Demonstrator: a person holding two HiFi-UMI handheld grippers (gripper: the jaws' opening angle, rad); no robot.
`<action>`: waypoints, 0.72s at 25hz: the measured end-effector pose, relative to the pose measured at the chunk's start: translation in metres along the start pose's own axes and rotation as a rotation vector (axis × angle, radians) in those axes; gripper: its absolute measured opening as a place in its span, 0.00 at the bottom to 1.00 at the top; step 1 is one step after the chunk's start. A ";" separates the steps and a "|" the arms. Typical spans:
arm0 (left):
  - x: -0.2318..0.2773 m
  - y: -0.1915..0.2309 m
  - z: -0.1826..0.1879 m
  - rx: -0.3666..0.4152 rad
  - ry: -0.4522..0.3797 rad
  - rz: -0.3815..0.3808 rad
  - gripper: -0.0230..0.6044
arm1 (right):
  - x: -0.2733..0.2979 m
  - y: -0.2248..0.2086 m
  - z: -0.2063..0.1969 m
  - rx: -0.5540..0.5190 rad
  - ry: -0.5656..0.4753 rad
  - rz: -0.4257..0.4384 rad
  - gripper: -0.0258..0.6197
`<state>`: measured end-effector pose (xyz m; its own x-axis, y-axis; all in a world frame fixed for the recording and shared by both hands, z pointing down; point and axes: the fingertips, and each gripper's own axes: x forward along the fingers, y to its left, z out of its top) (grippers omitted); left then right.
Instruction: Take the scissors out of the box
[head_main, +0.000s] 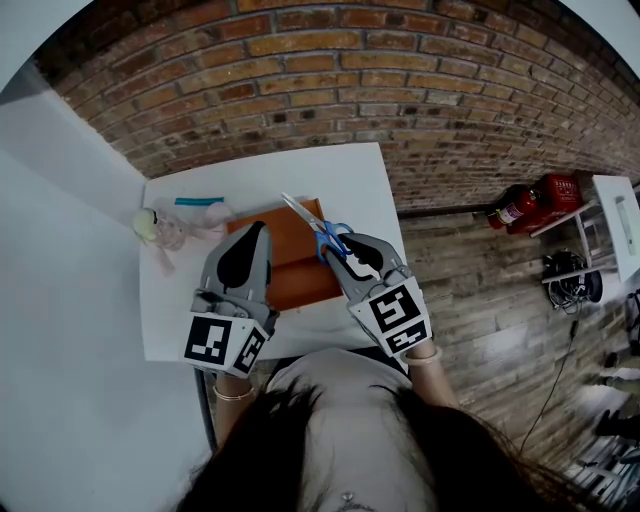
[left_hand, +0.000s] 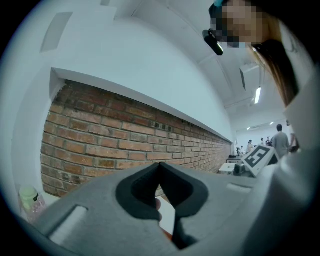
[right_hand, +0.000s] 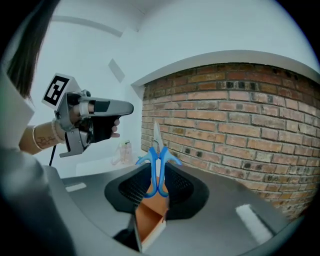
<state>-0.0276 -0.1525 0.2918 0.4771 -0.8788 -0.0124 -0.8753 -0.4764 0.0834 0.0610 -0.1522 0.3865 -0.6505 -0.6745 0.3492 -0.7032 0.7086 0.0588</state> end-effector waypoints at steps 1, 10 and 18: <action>0.001 -0.001 0.000 0.001 0.000 0.000 0.04 | -0.001 -0.001 0.002 0.003 -0.012 0.001 0.19; 0.009 -0.005 0.004 0.014 -0.005 -0.003 0.04 | -0.008 -0.008 0.017 0.002 -0.082 0.000 0.19; 0.011 -0.005 0.006 0.020 -0.006 0.000 0.04 | -0.012 -0.013 0.029 -0.001 -0.125 -0.002 0.19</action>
<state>-0.0182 -0.1595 0.2856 0.4765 -0.8790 -0.0188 -0.8768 -0.4766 0.0632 0.0695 -0.1592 0.3544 -0.6802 -0.6962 0.2294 -0.7039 0.7077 0.0604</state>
